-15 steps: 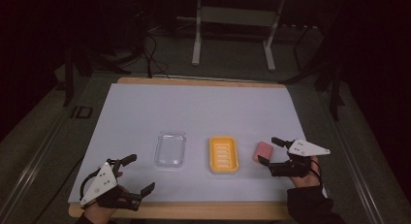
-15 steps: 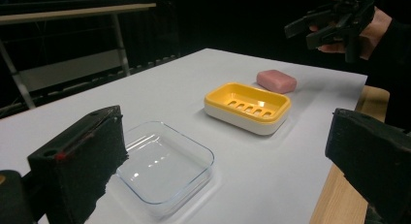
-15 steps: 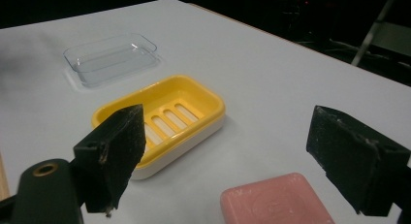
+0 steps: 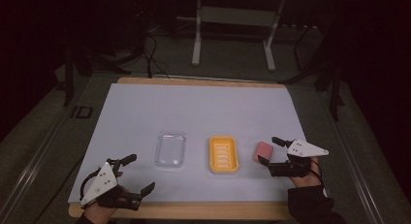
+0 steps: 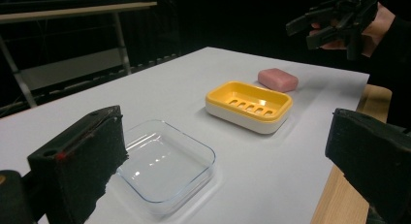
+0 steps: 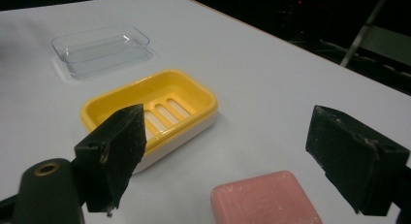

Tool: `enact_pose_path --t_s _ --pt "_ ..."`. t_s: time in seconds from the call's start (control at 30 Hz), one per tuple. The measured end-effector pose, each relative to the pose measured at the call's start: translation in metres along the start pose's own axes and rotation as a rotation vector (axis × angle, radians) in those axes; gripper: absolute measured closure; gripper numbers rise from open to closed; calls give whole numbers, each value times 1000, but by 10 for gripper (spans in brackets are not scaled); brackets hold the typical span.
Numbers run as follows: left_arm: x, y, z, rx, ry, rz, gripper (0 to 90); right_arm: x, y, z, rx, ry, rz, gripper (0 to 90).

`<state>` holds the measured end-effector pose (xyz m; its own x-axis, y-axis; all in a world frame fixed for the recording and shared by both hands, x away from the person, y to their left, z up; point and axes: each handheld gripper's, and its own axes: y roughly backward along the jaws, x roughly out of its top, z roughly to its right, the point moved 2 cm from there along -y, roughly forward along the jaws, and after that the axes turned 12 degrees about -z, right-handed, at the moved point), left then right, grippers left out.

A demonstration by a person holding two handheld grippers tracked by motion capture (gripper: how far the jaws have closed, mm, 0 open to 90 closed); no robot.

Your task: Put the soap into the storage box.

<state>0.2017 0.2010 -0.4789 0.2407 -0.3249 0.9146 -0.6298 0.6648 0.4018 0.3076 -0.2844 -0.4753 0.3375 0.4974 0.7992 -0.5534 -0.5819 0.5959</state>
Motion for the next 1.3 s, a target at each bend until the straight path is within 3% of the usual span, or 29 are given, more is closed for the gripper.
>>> enact_pose_path --t_s 0.13,0.23,0.33,0.53,0.6,0.9,1.03,1.13,1.3 --pt "0 -1 0 -3 1 -6 12 -2 -4 -2 -7 -23 -22 136" --pt "0 -1 0 0 -1 -6 12 -3 -8 -3 -104 -18 -56 130" --pt "0 0 0 1 0 -6 12 -4 -8 1 -172 -56 -70 128" --pt "0 -2 2 0 -8 -16 12 -10 -12 12 -236 -140 -153 134" --pt "0 -1 2 2 -9 -16 12 -11 -13 15 -242 -191 -187 134" --pt "0 -2 2 5 -12 -26 12 -18 -18 23 -345 -268 -279 128" --pt "0 -2 3 6 -14 -26 12 -22 -20 27 -377 -343 -342 131" --pt "0 -2 2 8 -13 -24 12 -25 -18 34 -394 -431 -398 133" --pt "-1 -2 1 9 -10 -28 12 -28 -13 44 -378 -521 -477 133"
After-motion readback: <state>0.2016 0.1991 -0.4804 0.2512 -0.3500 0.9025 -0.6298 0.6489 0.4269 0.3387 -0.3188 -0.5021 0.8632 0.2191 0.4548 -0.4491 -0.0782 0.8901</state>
